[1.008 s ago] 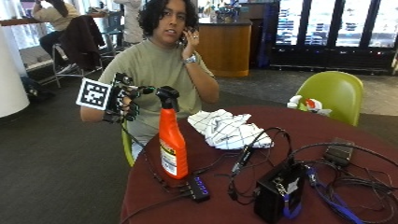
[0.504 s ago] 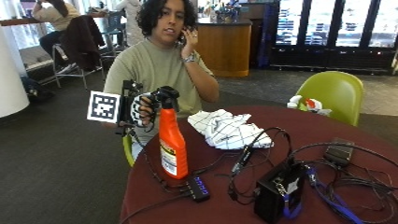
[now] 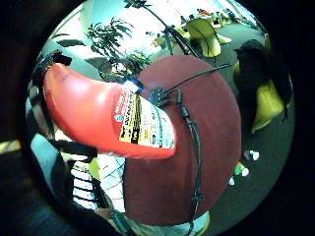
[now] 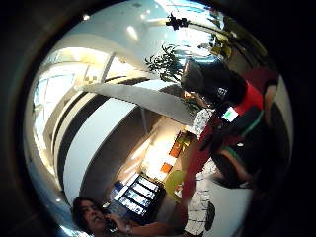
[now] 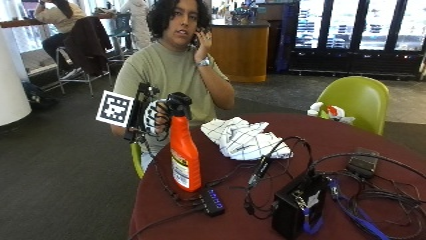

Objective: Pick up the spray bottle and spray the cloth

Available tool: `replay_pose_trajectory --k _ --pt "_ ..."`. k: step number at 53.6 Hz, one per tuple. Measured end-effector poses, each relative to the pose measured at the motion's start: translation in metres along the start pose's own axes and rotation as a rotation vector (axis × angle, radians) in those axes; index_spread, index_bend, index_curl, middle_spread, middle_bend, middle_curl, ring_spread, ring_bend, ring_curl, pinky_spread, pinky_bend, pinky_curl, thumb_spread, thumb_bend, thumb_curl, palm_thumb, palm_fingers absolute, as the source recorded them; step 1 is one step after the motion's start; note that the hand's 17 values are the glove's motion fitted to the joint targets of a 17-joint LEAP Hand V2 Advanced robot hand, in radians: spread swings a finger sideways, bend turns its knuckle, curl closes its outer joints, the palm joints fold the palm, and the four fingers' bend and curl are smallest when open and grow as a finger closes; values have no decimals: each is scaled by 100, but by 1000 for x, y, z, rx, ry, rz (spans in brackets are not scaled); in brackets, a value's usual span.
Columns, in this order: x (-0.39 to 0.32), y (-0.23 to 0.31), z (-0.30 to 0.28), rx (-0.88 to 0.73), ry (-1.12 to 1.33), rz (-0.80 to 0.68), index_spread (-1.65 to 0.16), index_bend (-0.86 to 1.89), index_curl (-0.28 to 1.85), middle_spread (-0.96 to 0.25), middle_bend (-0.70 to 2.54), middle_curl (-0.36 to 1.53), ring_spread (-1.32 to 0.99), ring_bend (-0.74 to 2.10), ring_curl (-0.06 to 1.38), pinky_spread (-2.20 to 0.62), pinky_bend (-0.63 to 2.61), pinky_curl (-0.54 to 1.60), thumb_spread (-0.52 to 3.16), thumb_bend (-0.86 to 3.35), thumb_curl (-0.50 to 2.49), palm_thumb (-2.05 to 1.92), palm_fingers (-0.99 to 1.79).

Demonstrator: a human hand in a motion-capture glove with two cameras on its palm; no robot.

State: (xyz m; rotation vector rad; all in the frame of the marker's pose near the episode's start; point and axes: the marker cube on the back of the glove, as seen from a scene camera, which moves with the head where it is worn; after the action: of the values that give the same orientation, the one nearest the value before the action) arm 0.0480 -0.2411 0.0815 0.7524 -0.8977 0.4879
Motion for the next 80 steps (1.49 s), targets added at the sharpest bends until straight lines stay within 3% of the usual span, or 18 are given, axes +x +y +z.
replay_pose_trajectory --k 9,16,26,37,43,50,58,68,73,80 --pt "-14 16 -18 -73 197 -123 -24 60 62 -20 82 75 -20 98 66 -18 96 68 110 -2 71 97 109" --pt "-18 35 -42 -253 292 -232 -24 40 57 -17 66 69 -16 87 61 -22 84 60 102 -3 71 92 104" --pt "-23 72 -83 -434 431 -163 -28 28 52 -1 39 55 -5 53 49 0 54 50 114 -3 67 84 48" --pt "-32 104 -123 -452 625 -140 -32 25 44 7 23 44 1 32 37 17 36 38 123 -2 60 75 48" --pt "-36 115 -139 -500 646 -309 -33 23 43 8 19 42 2 27 35 20 32 36 126 -1 58 74 51" --pt "-43 137 -151 -451 722 -306 -33 20 41 8 17 39 3 24 34 22 28 35 127 -1 55 73 54" --pt "-41 147 -161 -509 786 -346 -34 19 40 8 17 37 3 21 34 23 25 34 127 -1 53 72 56" --pt "-37 164 -167 -540 798 -262 -34 18 39 8 16 35 2 20 34 23 22 34 127 -2 51 71 56" --pt "-39 164 -156 -395 827 -55 -34 18 39 7 16 34 2 19 34 23 22 34 126 -2 50 71 55" --pt "-34 170 -163 -582 775 -238 -34 19 39 7 16 32 2 19 34 23 21 34 126 -1 49 71 55"
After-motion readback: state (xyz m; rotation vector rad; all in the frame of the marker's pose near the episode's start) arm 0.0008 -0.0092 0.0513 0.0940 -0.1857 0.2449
